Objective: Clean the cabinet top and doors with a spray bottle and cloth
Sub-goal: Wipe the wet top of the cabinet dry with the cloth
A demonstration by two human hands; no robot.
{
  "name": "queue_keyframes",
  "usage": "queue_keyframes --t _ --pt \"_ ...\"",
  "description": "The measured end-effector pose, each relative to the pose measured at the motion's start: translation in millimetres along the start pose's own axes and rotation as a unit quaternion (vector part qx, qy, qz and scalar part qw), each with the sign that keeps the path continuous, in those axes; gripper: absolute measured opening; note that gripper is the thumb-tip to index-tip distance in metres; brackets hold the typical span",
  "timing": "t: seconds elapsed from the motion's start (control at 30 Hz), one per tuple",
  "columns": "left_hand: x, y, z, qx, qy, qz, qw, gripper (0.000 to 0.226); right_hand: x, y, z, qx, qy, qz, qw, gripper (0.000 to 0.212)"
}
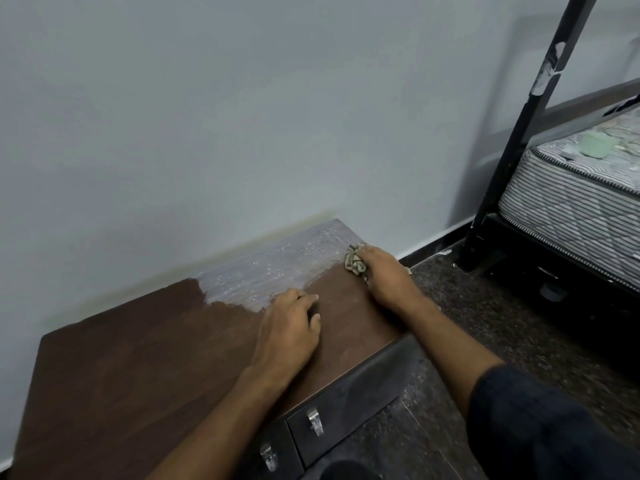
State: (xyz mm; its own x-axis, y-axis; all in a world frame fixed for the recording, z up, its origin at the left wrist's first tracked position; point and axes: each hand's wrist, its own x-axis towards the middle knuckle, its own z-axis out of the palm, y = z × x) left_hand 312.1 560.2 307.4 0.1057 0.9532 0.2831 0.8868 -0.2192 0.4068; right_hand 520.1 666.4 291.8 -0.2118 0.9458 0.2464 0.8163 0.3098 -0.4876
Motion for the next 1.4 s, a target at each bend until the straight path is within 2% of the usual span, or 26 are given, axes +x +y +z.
queue_keyframes --t 0.17,0.27,0.43,0.6,0.7,0.83,1.0,1.1,1.17,1.3,1.4 --pt "12 10 8 0.003 -0.011 0.033 0.999 0.046 -32 1 6 0.011 0.002 -0.024 1.0 0.051" --pt "19 10 14 0.008 -0.036 0.055 0.998 0.058 -41 9 5 0.024 0.003 -0.02 1.0 0.047" --pt "32 13 18 0.02 -0.044 0.064 0.997 0.068 -2 16 7 0.01 0.019 0.005 1.0 0.047" --pt "38 13 18 0.048 -0.072 0.057 0.995 0.071 29 17 0 0.014 0.002 0.034 0.999 0.043" --pt "39 17 21 0.084 -0.069 0.061 0.992 0.072 9 12 -2 0.011 0.001 0.014 1.0 0.042" --pt "39 21 23 0.105 -0.066 0.051 0.991 0.075 -26 16 1 -0.003 -0.008 -0.006 1.0 0.052" --pt "43 22 9 0.059 -0.108 0.039 0.992 0.067 15 7 4 -0.01 0.004 0.03 0.999 0.048" --pt "29 9 -2 -0.003 -0.035 0.009 0.999 0.041 10 -12 8 -0.003 0.001 0.033 0.999 0.049" --pt "17 -9 -10 -0.002 0.018 -0.007 1.0 0.027 -10 -34 11 0.019 -0.019 0.0 1.0 0.05" --pt "-1 -46 -24 -0.003 0.05 -0.064 0.997 0.02 -51 -82 27 0.048 -0.096 -0.139 0.984 0.048" --pt "-9 -64 -37 0.007 0.064 -0.084 0.994 0.02 -41 -86 19 0.05 -0.119 -0.151 0.98 0.041"
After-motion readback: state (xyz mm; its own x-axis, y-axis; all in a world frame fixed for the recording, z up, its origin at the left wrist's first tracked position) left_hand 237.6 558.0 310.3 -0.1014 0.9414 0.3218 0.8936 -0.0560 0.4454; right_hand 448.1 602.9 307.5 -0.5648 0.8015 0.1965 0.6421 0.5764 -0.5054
